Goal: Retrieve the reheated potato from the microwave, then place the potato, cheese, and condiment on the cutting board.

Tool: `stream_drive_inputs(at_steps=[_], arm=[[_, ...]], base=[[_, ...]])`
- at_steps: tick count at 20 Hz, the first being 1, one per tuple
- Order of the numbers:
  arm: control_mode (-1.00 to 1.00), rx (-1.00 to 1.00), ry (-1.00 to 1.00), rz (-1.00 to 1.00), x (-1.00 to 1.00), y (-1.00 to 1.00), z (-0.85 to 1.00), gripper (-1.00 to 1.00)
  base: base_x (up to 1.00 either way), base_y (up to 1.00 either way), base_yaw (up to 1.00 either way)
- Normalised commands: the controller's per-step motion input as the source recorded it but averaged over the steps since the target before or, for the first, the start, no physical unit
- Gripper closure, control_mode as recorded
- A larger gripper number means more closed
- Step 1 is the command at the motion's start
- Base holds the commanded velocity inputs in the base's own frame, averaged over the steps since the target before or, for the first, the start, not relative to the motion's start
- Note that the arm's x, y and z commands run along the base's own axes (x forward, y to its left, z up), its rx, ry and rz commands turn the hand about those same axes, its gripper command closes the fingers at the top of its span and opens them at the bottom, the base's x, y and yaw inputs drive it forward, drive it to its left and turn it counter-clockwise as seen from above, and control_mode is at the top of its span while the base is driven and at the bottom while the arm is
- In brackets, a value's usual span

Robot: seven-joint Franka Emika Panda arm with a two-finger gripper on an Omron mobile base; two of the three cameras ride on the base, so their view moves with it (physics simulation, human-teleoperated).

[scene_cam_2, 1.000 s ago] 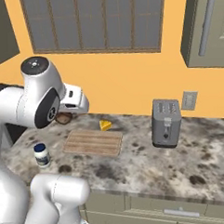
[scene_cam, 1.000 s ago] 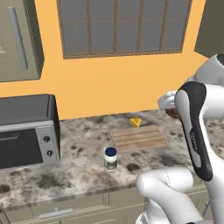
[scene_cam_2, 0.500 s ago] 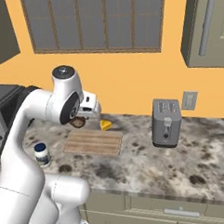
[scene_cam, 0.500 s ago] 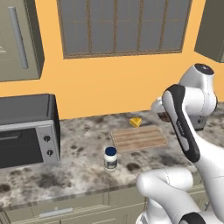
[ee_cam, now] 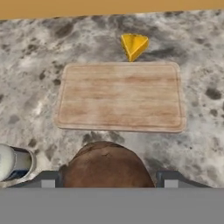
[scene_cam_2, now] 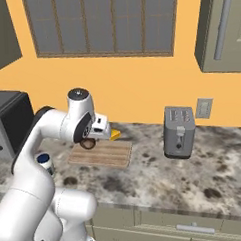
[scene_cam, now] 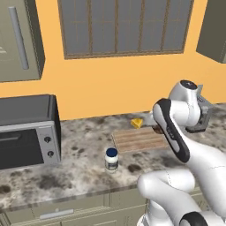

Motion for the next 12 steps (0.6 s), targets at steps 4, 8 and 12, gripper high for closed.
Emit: stream_drive_inputs(at_steps=[4, 8, 12], arm=[[-1.00, 0.00, -0.01, 0.00, 0.27, 0.14, -0.48, 1.00], [-1.00, 0.00, -0.06, -0.02, 0.46, 0.03, -0.51, 1.00], [-1.00, 0.00, -0.05, -0.03, 0.62, 0.00, -0.36, 1.00]], base=[[0.00, 0.00, 0.00], [0.00, 0.00, 0.00], [0.00, 0.00, 0.00]])
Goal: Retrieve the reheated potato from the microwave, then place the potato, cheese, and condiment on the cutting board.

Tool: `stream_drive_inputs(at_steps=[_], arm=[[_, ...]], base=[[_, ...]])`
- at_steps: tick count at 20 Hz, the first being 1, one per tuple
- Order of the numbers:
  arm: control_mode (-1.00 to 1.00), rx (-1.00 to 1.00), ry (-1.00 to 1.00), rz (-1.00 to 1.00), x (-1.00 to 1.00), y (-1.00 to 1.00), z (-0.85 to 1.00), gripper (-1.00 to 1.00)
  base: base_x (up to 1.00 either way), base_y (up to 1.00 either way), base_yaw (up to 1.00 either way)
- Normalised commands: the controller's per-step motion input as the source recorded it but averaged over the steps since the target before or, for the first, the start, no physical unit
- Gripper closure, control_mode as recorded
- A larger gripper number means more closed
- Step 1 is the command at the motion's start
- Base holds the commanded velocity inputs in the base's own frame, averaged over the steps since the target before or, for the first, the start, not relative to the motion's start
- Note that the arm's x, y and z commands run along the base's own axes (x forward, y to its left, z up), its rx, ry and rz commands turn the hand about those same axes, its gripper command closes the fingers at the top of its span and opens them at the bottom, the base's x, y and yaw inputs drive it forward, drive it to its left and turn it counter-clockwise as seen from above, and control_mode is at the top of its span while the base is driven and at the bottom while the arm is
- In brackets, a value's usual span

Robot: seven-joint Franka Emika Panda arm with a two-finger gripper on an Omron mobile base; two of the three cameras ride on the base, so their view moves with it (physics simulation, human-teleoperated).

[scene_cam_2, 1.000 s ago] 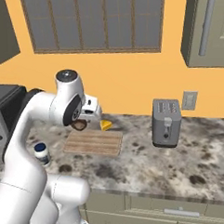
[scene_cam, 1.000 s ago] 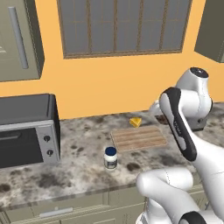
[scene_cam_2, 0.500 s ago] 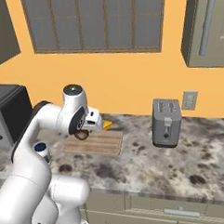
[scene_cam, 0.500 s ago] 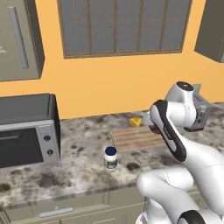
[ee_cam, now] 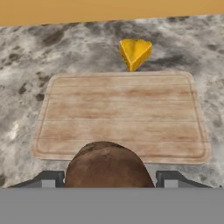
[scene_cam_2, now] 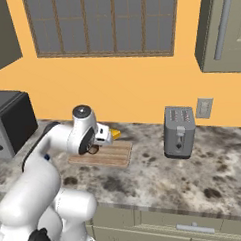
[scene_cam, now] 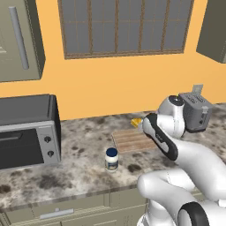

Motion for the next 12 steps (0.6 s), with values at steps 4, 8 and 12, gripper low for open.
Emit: stream_drive_inputs(at_steps=[4, 8, 12], arm=[[-1.00, 0.00, 0.00, -0.03, 0.56, 0.01, -0.22, 1.00], [-1.00, 0.00, 0.00, -0.02, 0.42, 0.00, -0.18, 1.00], [-1.00, 0.00, 0.00, -0.03, 0.28, 0.00, -0.30, 1.00]], base=[[0.00, 0.00, 0.00], [0.00, 0.00, 0.00], [0.00, 0.00, 0.00]])
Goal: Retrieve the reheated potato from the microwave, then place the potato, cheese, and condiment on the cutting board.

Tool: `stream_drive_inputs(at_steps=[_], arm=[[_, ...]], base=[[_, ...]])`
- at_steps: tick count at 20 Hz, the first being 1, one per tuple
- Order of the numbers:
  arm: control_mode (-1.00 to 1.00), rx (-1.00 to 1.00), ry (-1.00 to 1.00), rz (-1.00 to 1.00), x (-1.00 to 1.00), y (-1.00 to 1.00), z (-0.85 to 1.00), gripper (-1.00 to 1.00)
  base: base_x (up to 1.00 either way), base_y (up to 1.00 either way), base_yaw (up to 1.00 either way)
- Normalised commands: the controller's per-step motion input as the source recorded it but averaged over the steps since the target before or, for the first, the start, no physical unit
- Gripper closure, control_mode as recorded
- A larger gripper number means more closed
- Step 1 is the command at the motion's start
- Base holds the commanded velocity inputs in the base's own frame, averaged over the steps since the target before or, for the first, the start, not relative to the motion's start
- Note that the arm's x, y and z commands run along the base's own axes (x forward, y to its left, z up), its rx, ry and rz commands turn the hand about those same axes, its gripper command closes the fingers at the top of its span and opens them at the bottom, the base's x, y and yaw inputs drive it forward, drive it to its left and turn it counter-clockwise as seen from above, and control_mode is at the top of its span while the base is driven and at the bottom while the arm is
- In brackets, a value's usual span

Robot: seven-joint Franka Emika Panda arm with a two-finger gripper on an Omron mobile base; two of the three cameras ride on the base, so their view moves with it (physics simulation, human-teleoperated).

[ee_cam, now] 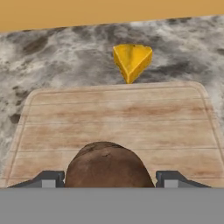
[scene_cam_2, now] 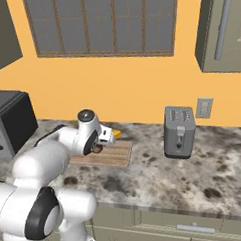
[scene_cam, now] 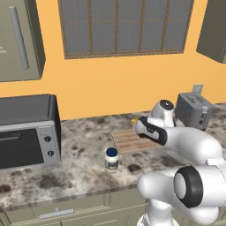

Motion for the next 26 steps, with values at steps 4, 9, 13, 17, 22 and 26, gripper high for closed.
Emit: stream_drive_inputs(at_steps=[4, 9, 13, 17, 22, 26], arm=[[-1.00, 0.00, 0.00, -0.03, 0.32, 0.00, -0.32, 1.00], [-1.00, 0.00, 0.00, -0.02, 0.17, 0.00, -0.30, 1.00], [-1.00, 0.00, 0.00, -0.02, 0.12, 0.00, -0.25, 1.00], [-1.00, 0.00, 0.00, -0.02, 0.08, 0.00, -0.22, 1.00], [-1.00, 0.00, 0.00, -0.02, 0.10, 0.00, -0.20, -1.00], [-1.00, 0.00, 0.00, -0.02, 0.00, 0.00, -0.02, -1.00]], base=[[0.00, 0.00, 0.00], [0.00, 0.00, 0.00], [0.00, 0.00, 0.00], [0.00, 0.00, 0.00], [0.00, 0.00, 0.00], [0.00, 0.00, 0.00]])
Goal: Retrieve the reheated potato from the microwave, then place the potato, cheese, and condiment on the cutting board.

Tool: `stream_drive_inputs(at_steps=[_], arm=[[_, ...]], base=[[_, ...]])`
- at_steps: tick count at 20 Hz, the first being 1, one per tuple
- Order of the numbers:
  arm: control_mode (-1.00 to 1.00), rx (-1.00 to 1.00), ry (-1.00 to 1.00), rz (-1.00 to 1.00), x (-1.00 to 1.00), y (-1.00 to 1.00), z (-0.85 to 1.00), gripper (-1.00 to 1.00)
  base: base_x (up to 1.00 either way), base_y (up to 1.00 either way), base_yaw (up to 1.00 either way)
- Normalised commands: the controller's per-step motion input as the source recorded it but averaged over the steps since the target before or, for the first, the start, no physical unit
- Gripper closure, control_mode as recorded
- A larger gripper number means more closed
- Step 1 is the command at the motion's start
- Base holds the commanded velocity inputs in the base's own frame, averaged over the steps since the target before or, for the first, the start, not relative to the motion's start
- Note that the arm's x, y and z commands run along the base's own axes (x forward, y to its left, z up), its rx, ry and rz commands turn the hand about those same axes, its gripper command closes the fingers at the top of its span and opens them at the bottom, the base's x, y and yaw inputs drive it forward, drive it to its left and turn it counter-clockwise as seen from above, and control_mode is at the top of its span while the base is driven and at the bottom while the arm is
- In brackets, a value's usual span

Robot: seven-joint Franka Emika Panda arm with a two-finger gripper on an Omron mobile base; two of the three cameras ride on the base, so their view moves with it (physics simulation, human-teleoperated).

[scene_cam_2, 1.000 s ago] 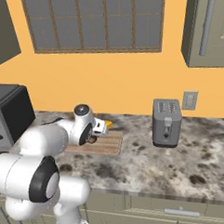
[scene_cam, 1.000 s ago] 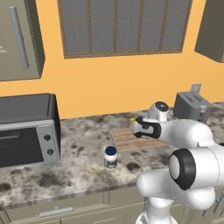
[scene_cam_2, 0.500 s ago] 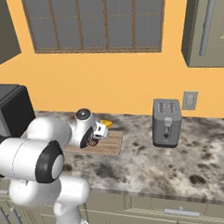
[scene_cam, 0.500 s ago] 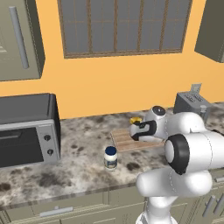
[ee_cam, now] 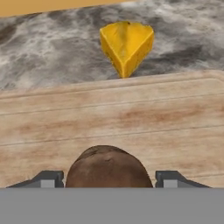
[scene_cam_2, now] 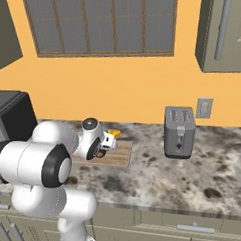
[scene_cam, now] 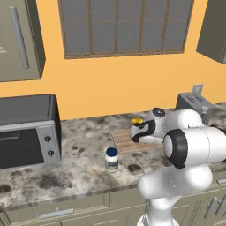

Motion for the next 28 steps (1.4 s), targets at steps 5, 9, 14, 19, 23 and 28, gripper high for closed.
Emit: stream_drive_inputs(at_steps=[5, 9, 14, 19, 23, 28], arm=[[-1.00, 0.00, 0.00, -0.02, -0.01, 0.00, 0.01, -1.00], [-1.00, 0.02, 0.00, -0.04, -0.02, 0.00, 0.22, -1.00], [-1.00, 0.01, 0.00, -0.03, -0.01, 0.00, 0.61, -1.00], [-1.00, 0.00, 0.00, -0.06, 0.55, 0.00, 0.41, -1.00], [-1.00, 0.00, 0.01, -0.06, 0.71, 0.00, 0.01, -1.00], [-1.00, 0.00, 0.05, -0.04, 0.50, -0.03, -0.05, -1.00]], base=[[0.00, 0.00, 0.00], [0.00, 0.00, 0.00], [0.00, 0.00, 0.00], [0.00, 0.00, 0.00], [0.00, 0.00, 0.00], [0.00, 0.00, 0.00]])
